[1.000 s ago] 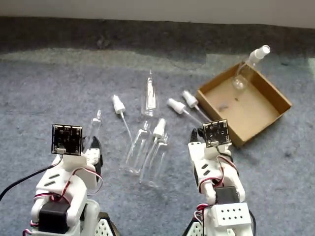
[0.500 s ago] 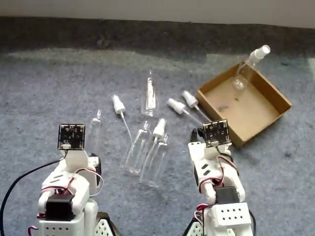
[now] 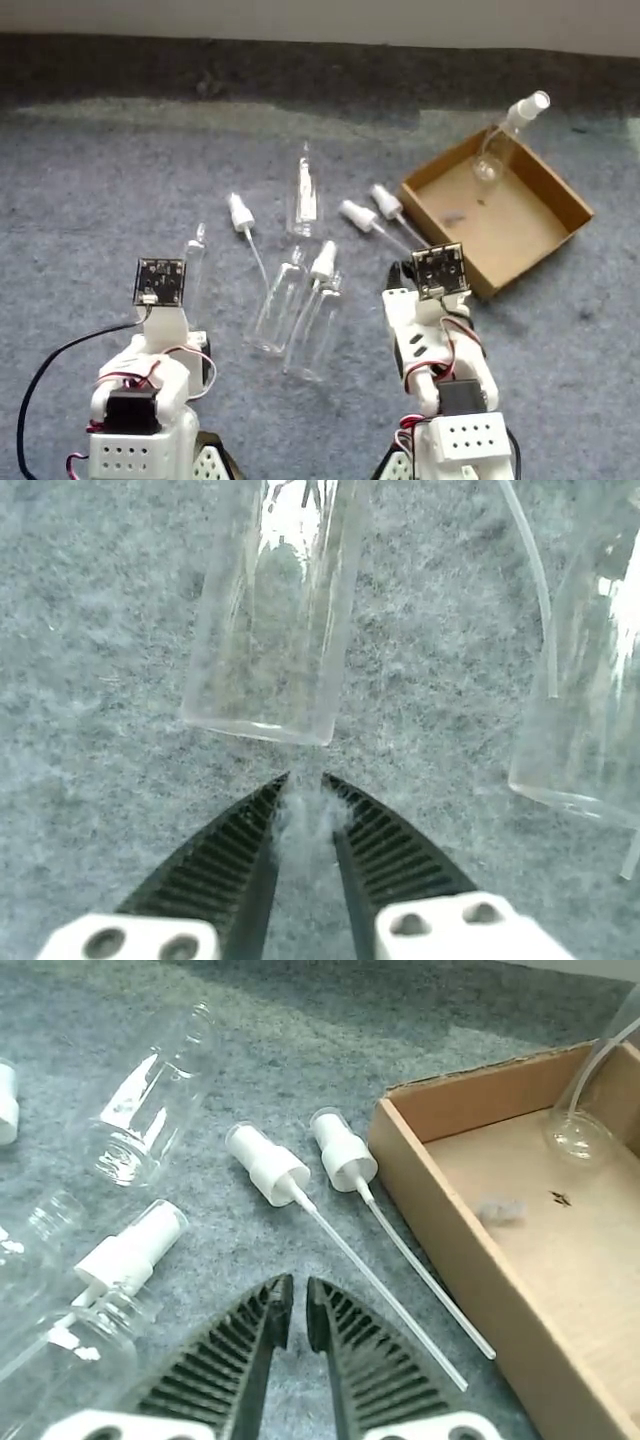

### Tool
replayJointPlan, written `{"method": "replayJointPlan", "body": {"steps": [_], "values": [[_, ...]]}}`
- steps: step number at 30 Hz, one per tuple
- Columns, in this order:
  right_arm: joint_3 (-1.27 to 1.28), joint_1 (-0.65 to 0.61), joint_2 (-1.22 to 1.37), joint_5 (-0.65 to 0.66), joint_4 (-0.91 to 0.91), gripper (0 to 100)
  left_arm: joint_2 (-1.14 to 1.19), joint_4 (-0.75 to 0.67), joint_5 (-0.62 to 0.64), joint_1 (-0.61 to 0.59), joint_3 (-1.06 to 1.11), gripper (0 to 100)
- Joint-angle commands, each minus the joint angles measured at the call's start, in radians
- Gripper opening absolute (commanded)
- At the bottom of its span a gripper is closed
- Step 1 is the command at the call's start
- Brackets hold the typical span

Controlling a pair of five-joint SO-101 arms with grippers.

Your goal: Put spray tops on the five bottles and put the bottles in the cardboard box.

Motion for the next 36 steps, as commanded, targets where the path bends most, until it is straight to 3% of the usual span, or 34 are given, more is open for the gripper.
{"method": "replayJointPlan", "body": {"steps": [1, 7, 36], "values": [[0.038, 0.010, -0.015, 0.011, -0.027, 0.8, -0.004, 0.002, -0.003, -0.008, -0.004, 0], [0.038, 0.010, -0.015, 0.011, -0.027, 0.8, -0.004, -0.031, -0.003, -0.008, 0.088, 0], [0.038, 0.010, -0.015, 0.008, -0.027, 0.8, -0.004, -0.031, 0.000, -0.007, 0.090, 0]]}}
